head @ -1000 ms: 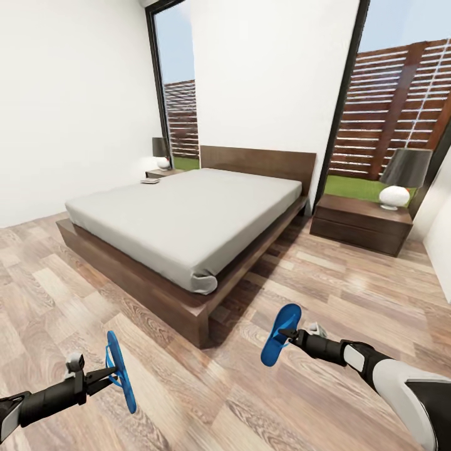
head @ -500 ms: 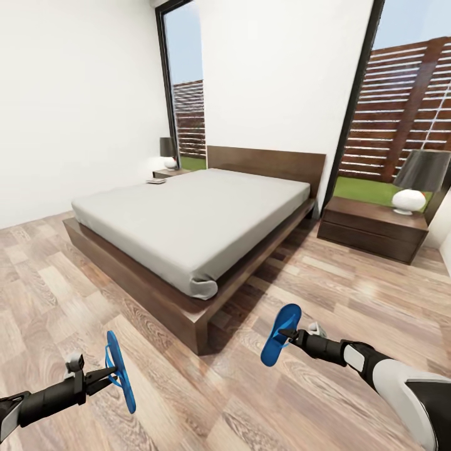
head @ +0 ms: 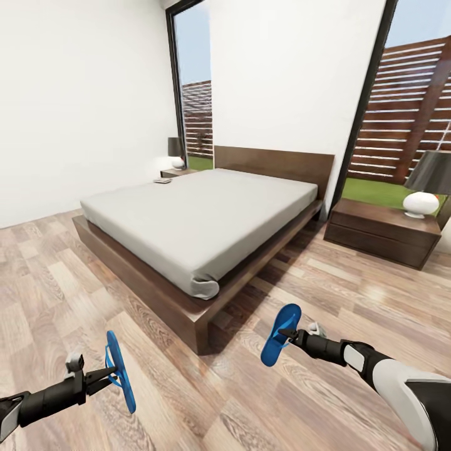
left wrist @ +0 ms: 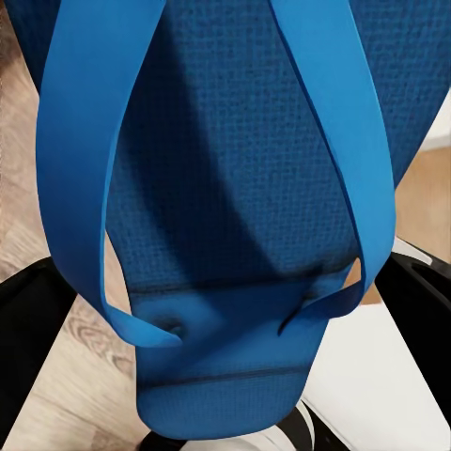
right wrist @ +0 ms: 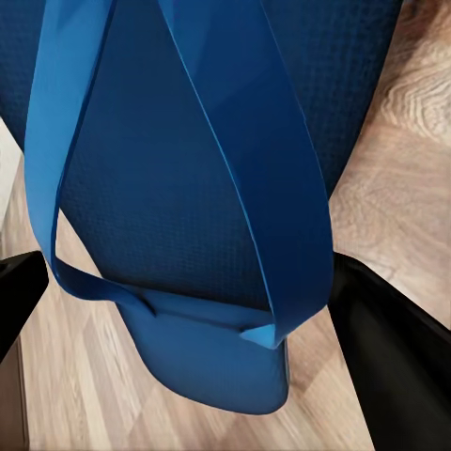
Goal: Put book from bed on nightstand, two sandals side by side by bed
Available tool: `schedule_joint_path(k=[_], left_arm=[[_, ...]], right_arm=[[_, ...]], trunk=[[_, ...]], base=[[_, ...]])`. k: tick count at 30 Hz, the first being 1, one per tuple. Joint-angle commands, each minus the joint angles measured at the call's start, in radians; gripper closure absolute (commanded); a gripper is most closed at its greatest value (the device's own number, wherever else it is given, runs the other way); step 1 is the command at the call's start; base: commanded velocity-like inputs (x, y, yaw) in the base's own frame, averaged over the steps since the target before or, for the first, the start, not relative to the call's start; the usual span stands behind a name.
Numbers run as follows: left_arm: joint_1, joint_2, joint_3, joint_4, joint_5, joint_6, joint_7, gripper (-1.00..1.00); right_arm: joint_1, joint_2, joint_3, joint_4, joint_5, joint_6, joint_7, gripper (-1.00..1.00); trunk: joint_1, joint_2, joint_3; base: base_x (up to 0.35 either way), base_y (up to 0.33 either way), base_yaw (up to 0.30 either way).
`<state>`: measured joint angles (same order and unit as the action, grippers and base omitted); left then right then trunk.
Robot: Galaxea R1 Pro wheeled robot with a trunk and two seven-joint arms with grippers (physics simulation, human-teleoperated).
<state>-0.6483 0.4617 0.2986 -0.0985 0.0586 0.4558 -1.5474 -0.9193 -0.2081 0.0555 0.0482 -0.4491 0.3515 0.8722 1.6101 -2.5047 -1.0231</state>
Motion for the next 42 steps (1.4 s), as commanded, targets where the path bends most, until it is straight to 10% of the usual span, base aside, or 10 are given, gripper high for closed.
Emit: schedule_joint_path(k=[1, 42], left_arm=[[-0.001, 0.001, -0.006, 0.000, 0.006, 0.011, -0.003, 1.00], [-0.001, 0.006, -0.005, 0.002, 0.007, 0.015, -0.002, 1.00]], right_arm=[[-0.001, 0.000, 0.006, 0.002, -0.011, 0.007, 0.004, 1.00], [-0.002, 0.000, 0.004, 0.002, -0.011, 0.007, 0.004, 1.00]], trunk=[[0.000, 0.000, -0.001], [0.000, 0.000, -0.001]], base=[[0.001, -0.044, 0.087], [0.000, -0.057, 0.089]])
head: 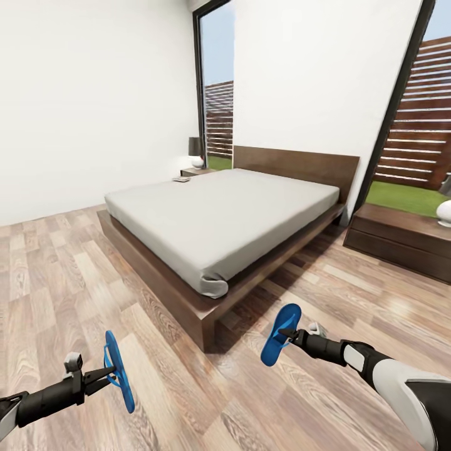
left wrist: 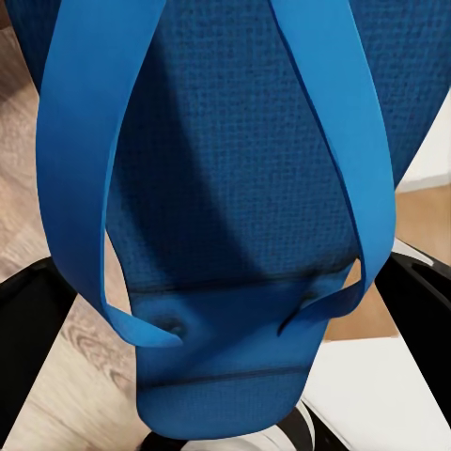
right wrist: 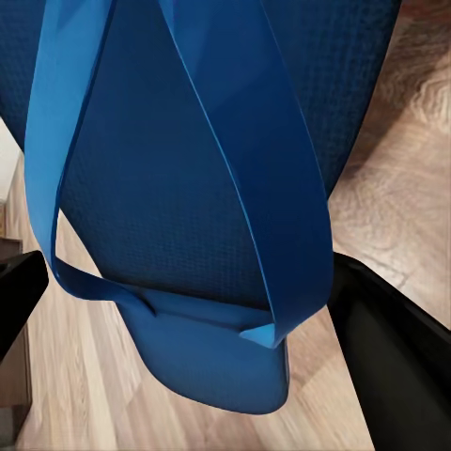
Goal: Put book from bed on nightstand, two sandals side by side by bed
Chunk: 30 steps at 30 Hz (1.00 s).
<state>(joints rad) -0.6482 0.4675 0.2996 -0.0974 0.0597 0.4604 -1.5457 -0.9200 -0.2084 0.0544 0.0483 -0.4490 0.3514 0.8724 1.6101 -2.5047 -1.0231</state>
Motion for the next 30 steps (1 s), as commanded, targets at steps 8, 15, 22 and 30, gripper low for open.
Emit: schedule_joint_path(k=[8, 15, 22, 30], left_arm=[[-0.001, 0.000, -0.006, 0.001, 0.006, 0.011, -0.004, 1.00], [-0.001, 0.000, -0.006, 0.001, 0.006, 0.012, -0.004, 1.00], [-0.001, 0.000, -0.006, 0.001, 0.006, 0.012, -0.002, 1.00], [-0.001, 0.002, -0.005, 0.001, 0.006, 0.013, -0.002, 1.00]], right_arm=[[0.000, 0.000, 0.005, 0.002, -0.011, 0.008, 0.005, 1.00], [-0.001, 0.000, 0.005, 0.002, -0.011, 0.008, 0.004, 1.00], [0.000, 0.000, 0.005, 0.002, -0.011, 0.008, 0.004, 1.00], [-0.001, 0.000, 0.005, 0.002, -0.011, 0.008, 0.005, 1.00]], trunk=[[0.000, 0.000, -0.001], [0.000, 0.000, -0.001], [0.000, 0.000, -0.001], [0.000, 0.000, -0.001]], base=[[0.000, -0.131, 0.119], [0.034, -0.121, 0.120], [0.069, -0.124, 0.120], [0.080, -0.105, 0.120]])
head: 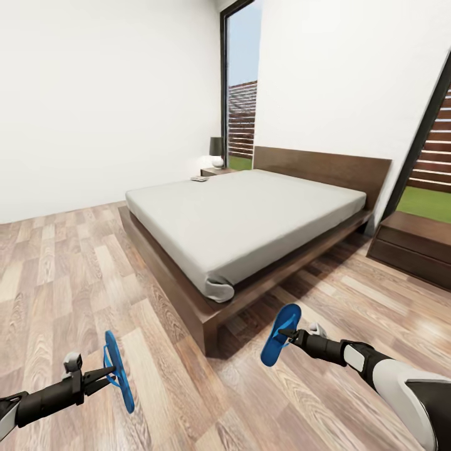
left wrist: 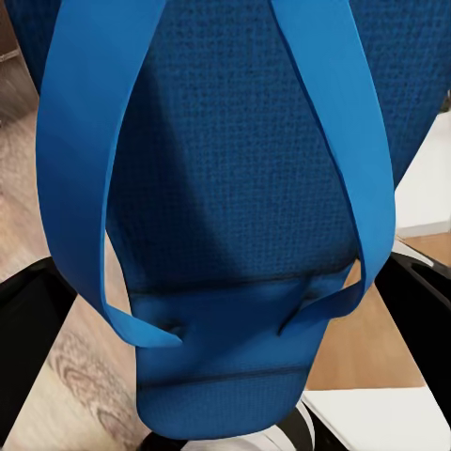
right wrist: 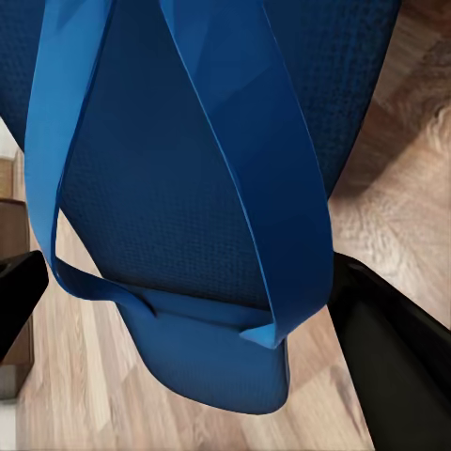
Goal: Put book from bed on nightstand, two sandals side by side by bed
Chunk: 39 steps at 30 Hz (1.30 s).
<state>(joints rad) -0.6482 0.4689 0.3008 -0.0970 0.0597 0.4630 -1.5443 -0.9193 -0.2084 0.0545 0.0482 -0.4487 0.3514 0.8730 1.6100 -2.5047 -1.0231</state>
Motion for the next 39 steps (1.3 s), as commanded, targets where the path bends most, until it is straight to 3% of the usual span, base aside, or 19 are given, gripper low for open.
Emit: schedule_joint_path(k=[1, 39], left_arm=[[-0.001, 0.000, -0.005, 0.000, 0.006, 0.011, -0.004, 1.00], [-0.001, 0.000, -0.005, 0.000, 0.008, 0.010, 0.036, 1.00]], right_arm=[[-0.001, 0.000, 0.005, 0.002, -0.011, 0.008, 0.004, 1.00], [-0.001, -0.002, 0.005, 0.002, -0.010, 0.008, 0.003, 1.00]], trunk=[[0.000, 0.000, -0.001], [0.000, 0.000, -0.001]], base=[[0.083, -0.089, 0.120], [0.039, -0.078, 0.115]])
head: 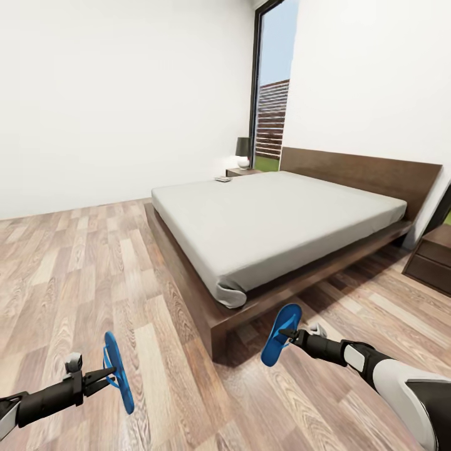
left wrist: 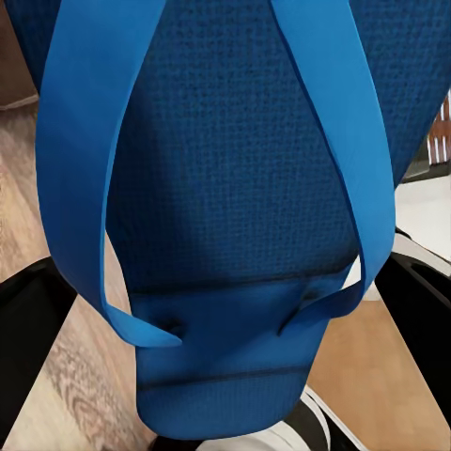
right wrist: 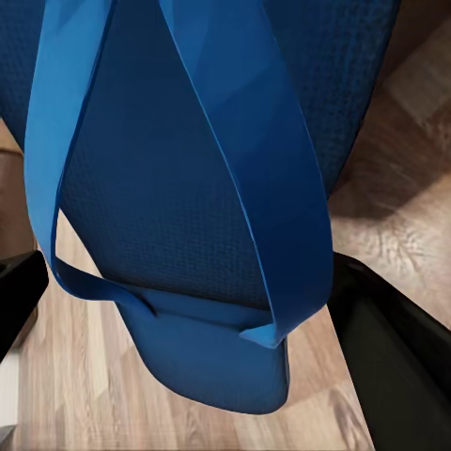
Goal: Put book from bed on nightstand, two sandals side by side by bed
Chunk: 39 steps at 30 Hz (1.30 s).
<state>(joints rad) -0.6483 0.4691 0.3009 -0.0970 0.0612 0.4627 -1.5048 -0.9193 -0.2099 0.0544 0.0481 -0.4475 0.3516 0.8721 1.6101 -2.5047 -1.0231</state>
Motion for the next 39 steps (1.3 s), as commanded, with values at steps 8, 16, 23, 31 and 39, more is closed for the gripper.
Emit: schedule_joint_path(k=[8, 16, 23, 31, 39], left_arm=[[-0.001, 0.000, -0.006, 0.000, 0.006, 0.011, -0.003, 1.00], [-0.001, 0.000, -0.006, 0.000, 0.006, 0.011, -0.003, 1.00], [-0.001, 0.000, -0.006, 0.003, 0.006, 0.011, -0.002, 1.00], [-0.001, 0.002, -0.005, 0.008, 0.007, 0.011, -0.003, 1.00], [-0.001, 0.001, -0.006, 0.008, 0.006, 0.011, -0.003, 1.00]], right_arm=[[-0.002, 0.000, 0.005, 0.003, -0.011, 0.009, 0.005, 1.00], [-0.001, 0.000, 0.005, 0.003, -0.011, 0.009, 0.005, 1.00], [-0.001, -0.001, 0.004, 0.004, -0.012, 0.008, 0.004, 1.00], [-0.002, 0.000, 0.005, 0.004, -0.008, 0.000, 0.003, 1.00], [-0.001, 0.000, 0.005, 0.004, -0.004, -0.002, 0.001, 1.00]], trunk=[[0.000, 0.000, -0.001], [0.000, 0.000, -0.001], [0.000, 0.000, -0.001], [0.000, 0.000, -0.001], [0.000, 0.000, -0.001]], base=[[0.000, -0.002, 0.098], [0.000, 0.000, 0.080], [0.000, 0.000, 0.016], [0.000, 0.000, 0.001], [0.000, 0.000, 0.000]])
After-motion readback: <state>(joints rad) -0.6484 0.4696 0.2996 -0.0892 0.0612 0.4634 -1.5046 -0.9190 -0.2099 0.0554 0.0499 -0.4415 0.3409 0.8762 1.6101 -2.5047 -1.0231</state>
